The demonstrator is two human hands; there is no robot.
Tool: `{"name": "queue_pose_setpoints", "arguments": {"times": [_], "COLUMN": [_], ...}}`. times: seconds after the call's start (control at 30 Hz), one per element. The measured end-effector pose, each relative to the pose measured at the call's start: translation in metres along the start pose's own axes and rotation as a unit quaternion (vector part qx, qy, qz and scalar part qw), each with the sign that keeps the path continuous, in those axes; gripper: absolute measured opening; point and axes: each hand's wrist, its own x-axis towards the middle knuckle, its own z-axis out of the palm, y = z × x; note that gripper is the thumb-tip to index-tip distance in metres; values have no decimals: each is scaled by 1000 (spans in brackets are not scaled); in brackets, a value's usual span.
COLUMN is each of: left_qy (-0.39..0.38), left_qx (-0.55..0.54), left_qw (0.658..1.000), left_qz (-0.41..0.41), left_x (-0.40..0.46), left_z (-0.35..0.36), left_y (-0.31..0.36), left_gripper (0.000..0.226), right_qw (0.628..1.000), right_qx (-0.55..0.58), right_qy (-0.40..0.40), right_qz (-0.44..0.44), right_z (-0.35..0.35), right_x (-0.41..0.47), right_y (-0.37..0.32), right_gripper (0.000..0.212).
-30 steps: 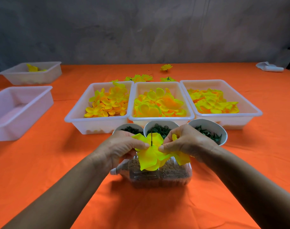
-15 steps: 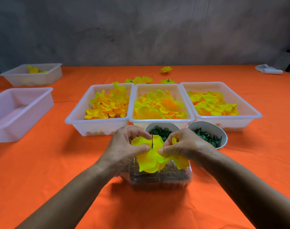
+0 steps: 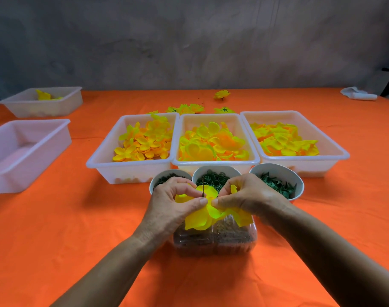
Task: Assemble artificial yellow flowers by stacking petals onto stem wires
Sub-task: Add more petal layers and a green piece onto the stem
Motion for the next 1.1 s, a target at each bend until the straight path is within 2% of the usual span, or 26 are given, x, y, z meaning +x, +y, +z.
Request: {"name": "queue_pose_setpoints", "arguments": {"times": [0.2, 0.3, 0.33, 0.43, 0.47, 0.63, 0.77, 0.83, 1.0, 1.1], "left_qy": [-1, -4, -3, -4, -5, -7, -10, -11, -10, -14], "left_qx": [8, 15, 17, 17, 15, 7, -5, -13, -19, -17], "left_qw": [1000, 1000, 1000, 1000, 1000, 1000, 1000, 1000, 1000, 1000], "left_qz": [8, 5, 4, -1, -3, -4, -8, -8, -15, -11], "left_x": [0, 1, 1, 2, 2, 3, 3, 3, 3, 3], "left_z": [-1, -2, -2, -2, -2, -2, -2, -2, -1, -1], "left_y": [0, -2, -2, -5, -5, -4, -2, -1, 1, 1], "left_gripper": [16, 19, 20, 19, 18, 19, 21, 21, 22, 24], "right_qw": [997, 991, 988, 967, 959, 935, 925, 911, 934, 931], "right_qx": [56, 117, 150, 248, 273, 348, 380, 413, 355, 360], "right_qy": [45, 55, 47, 25, 20, 0, 4, 16, 34, 44], "right_qz": [-29, -15, 1, 57, 68, 65, 7, -9, 17, 31], "right_z": [-7, -15, -17, -20, -20, -14, -8, -6, -1, -1], "right_x": [0, -1, 0, 1, 2, 7, 12, 13, 16, 19], "right_y": [-6, -17, -19, -21, -20, -18, -18, -19, -21, -22], "right_gripper": [29, 64, 57, 10, 4, 8, 3, 8, 12, 9]}}
